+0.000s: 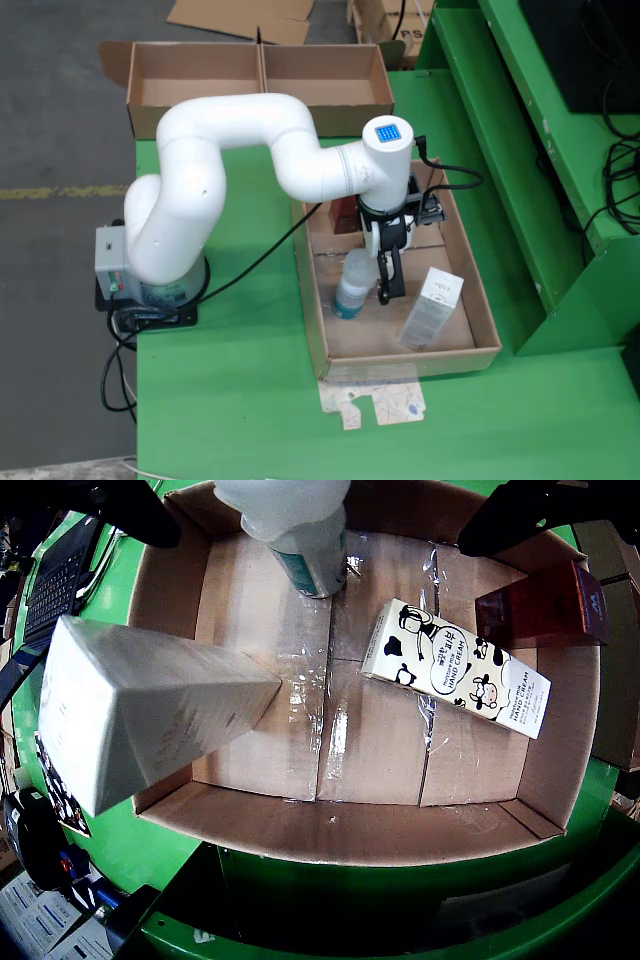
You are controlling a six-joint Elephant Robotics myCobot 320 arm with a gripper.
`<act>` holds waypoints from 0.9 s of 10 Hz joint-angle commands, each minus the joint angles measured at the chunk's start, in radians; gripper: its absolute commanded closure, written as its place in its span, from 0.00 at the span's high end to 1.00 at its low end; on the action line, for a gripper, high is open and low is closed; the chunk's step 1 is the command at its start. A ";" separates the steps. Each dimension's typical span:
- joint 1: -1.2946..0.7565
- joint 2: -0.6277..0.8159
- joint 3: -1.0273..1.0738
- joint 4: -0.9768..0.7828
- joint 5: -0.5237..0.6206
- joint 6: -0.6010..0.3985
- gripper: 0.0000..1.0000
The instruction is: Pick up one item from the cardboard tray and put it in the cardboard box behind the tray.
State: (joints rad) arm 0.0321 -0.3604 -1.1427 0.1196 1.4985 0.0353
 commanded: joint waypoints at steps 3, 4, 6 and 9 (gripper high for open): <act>-0.018 -0.047 0.142 -0.054 0.013 -0.025 1.00; -0.016 -0.048 0.141 -0.051 0.007 -0.012 1.00; -0.013 -0.039 0.112 -0.015 -0.005 -0.005 1.00; -0.020 -0.059 0.142 -0.031 0.008 -0.012 1.00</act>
State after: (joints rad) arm 0.0152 -0.4341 -1.0475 0.0888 1.5017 0.0244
